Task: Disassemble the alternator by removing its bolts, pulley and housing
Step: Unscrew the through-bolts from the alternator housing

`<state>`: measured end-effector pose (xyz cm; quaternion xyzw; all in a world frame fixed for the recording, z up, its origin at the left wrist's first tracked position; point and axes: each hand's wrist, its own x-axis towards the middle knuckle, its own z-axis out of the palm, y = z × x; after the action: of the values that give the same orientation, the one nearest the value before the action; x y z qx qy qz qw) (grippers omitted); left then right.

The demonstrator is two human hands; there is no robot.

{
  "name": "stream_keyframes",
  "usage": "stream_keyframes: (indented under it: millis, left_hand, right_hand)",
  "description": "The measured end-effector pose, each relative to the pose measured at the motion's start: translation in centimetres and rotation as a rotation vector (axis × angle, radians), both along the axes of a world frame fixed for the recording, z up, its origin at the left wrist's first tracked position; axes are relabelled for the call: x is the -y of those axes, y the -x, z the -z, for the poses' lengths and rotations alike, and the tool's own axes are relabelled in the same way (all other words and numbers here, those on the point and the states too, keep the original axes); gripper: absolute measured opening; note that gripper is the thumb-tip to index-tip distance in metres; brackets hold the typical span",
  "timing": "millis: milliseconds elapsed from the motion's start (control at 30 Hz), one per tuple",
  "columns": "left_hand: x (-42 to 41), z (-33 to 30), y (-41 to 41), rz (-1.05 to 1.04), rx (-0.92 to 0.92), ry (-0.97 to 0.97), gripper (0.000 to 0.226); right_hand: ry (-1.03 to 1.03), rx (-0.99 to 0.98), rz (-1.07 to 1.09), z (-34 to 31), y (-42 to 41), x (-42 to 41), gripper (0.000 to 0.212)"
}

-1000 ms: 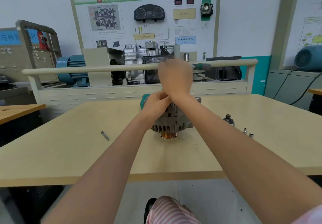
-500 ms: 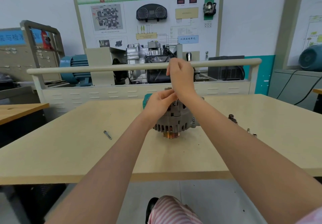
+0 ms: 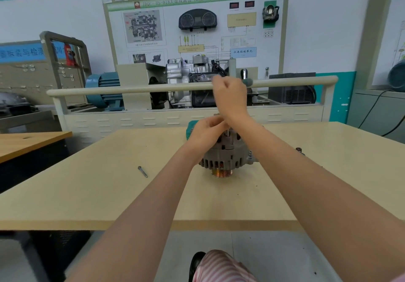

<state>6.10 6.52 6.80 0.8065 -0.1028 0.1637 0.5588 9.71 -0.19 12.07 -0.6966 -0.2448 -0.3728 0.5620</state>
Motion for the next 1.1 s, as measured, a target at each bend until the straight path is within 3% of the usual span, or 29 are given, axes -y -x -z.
stream_keyframes:
  millis: [67,167,333,433,500,600,667,700,767,933,1100]
  left_hand:
    - [0.1,-0.1,0.1,0.032,-0.015,-0.002,0.021]
    - [0.0,-0.2,0.1,0.038,-0.018,-0.010,0.014]
    - [0.0,-0.1,0.0,0.038,-0.040,-0.011,0.032]
    - [0.0,0.0,0.0,0.042,-0.005,0.016,0.024]
    - [0.0,0.2,0.0,0.016,0.000,0.028,0.019]
    - [-0.1,0.2,-0.3,-0.072,-0.011,0.003,0.023]
    - [-0.1,0.1,-0.4,-0.104,-0.035,-0.010,0.022]
    - [0.0,0.0,-0.3,-0.105,-0.043,-0.015,0.019]
    - [0.1,0.0,-0.3,-0.090,-0.038,-0.007,0.015]
    - [0.3,-0.1,0.0,0.000,-0.030,0.002,0.021]
    - [0.2,-0.1,0.0,0.011,-0.045,-0.009,0.033]
  right_hand:
    - [-0.217,-0.142,-0.214,-0.5,-0.2,0.6,0.049]
    - [-0.355,-0.248,-0.384,-0.9,-0.3,1.0,0.046]
    - [-0.478,-0.283,-0.488,-1.2,0.1,0.9,0.046]
    - [-0.501,-0.302,-0.473,-1.3,0.3,0.7,0.045]
    - [-0.330,-0.183,-0.265,-0.7,0.4,0.2,0.043]
    - [0.183,0.163,0.315,1.4,0.3,-0.5,0.028]
    - [0.396,0.188,0.656,2.1,0.3,-0.8,0.023]
    - [0.419,0.169,0.706,2.2,0.3,-0.9,0.025]
    - [0.324,0.161,0.600,1.8,0.4,-0.9,0.023]
    - [-0.168,-0.039,-0.028,-0.1,0.3,-0.2,0.049]
    - [-0.394,-0.172,-0.323,-0.9,0.0,0.2,0.060]
